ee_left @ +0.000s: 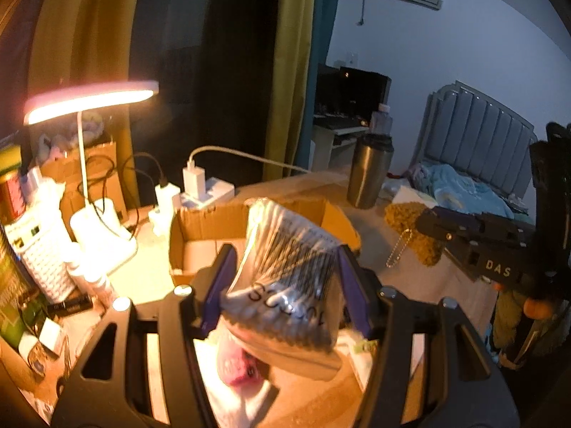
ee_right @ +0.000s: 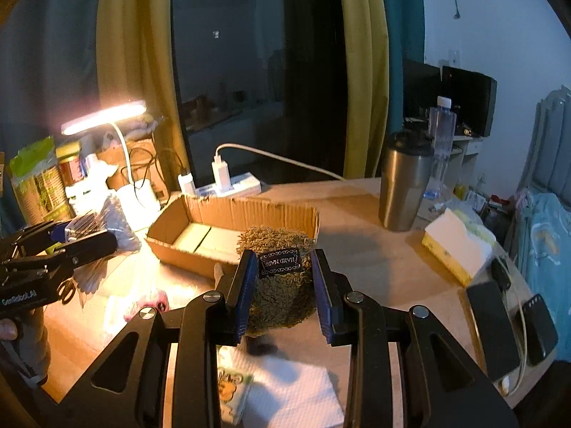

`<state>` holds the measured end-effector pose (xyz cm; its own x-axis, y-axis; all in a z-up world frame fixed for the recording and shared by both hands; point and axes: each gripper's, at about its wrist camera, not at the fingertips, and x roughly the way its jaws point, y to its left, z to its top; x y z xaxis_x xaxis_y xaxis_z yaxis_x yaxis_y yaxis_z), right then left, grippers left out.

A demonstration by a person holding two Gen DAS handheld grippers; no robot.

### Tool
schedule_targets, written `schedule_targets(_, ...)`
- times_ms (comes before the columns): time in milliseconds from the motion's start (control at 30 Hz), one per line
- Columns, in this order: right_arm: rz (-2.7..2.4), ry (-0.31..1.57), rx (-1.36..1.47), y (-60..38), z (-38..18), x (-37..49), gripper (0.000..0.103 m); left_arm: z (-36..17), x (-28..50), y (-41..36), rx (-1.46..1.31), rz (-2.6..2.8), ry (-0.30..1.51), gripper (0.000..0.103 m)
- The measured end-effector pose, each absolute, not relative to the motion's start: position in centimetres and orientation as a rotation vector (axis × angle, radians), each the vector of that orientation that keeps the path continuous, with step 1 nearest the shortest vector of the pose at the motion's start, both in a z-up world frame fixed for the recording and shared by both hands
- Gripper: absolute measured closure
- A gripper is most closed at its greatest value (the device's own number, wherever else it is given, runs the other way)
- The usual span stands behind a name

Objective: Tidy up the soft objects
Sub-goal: 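Carry swab bag with left gripper while right gripper carries plush over the cardboard box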

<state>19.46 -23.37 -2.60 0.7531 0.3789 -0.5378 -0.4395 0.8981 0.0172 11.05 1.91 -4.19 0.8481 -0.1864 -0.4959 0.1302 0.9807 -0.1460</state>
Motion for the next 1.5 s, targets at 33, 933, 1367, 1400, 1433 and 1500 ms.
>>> schedule_targets(33,0.449,0.557,-0.112,-23.4,-2.4,19.7,0.07,-3.8,11.5,2.0,-0.107,-0.164,0.525,0.045)
schedule_targets(933,0.52,0.581,-0.089,-21.4,-3.4,28.7,0.07,-5.0,21.8,0.9,-0.114,-0.16,0.572,0.045)
schedule_targets(1367,0.555,0.644,-0.08,-20.2,-6.2,31.0,0.07,-8.1,24.9,0.3,-0.121,-0.169,0.642,0.045)
schedule_targets(1400,0.557,0.65,-0.081,-20.1,-6.4,31.2,0.07,-8.4,25.1,0.3,-0.123,-0.168,0.648,0.045)
schedule_targets(1433,0.559,0.656,-0.081,-20.0,-6.6,31.4,0.07,-8.6,25.3,0.3,-0.125,-0.168,0.654,0.045)
schedule_targets(1500,0.564,0.668,-0.081,-19.8,-7.2,31.8,0.07,-9.2,25.8,0.3,-0.129,-0.168,0.667,0.045)
